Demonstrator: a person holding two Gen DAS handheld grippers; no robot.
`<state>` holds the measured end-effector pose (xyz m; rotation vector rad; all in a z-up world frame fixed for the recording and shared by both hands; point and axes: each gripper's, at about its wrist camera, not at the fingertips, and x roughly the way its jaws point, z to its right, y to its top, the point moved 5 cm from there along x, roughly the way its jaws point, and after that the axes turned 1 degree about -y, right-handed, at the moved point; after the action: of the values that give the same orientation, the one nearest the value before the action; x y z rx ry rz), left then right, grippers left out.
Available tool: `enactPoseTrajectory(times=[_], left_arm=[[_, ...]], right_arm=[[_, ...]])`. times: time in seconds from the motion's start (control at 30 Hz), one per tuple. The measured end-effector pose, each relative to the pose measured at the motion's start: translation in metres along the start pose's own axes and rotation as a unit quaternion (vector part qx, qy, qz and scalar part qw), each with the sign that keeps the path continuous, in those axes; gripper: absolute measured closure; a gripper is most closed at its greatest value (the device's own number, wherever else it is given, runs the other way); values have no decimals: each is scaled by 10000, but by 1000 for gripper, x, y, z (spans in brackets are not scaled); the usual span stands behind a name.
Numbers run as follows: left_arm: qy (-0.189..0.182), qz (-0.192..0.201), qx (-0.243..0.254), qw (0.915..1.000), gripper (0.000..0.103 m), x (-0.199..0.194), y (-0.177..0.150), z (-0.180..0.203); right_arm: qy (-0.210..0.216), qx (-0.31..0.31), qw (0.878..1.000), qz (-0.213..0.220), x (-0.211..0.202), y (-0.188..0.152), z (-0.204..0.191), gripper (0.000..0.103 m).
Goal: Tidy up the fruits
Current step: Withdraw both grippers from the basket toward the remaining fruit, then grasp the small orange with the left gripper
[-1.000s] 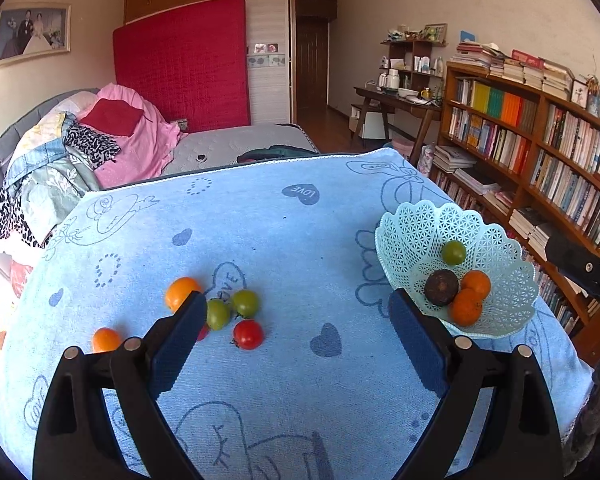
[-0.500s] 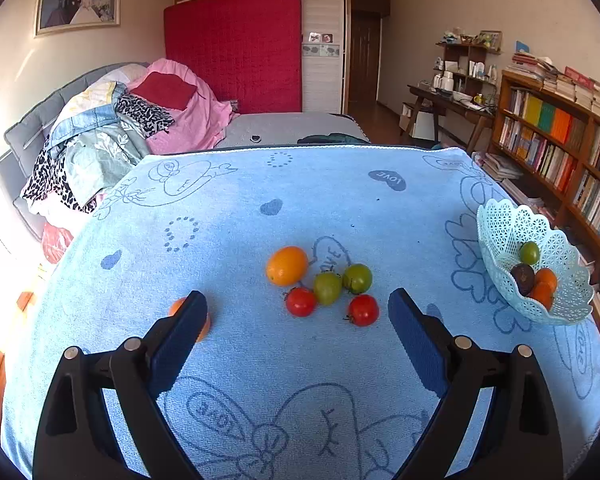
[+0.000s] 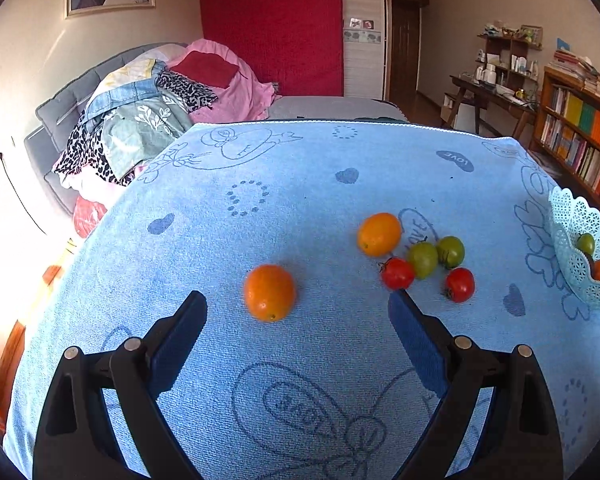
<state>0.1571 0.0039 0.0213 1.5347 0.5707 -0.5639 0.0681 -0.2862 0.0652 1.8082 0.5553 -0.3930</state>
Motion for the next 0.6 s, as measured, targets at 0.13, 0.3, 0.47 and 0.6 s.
enactPoseTrajectory(times=[0.13,0.3,0.47,0.6], left_arm=[[82,-80,-72,9999,12,10,-1,-11],[140,-244,-182,9994,12,27,-3,-22],[96,-435,-223,9988,23,44,-3,-27],[13,-502,-236,9985,30,51,0,-28]], right_arm=[[-43,-267,9996,2,3,-6,-12,24],[51,-411,9990,-141,12,-14,-21,24],[114,-484,9985,-244,18,-20,-28,24],[133,-492,9982,-329,23,-24,-30,24]])
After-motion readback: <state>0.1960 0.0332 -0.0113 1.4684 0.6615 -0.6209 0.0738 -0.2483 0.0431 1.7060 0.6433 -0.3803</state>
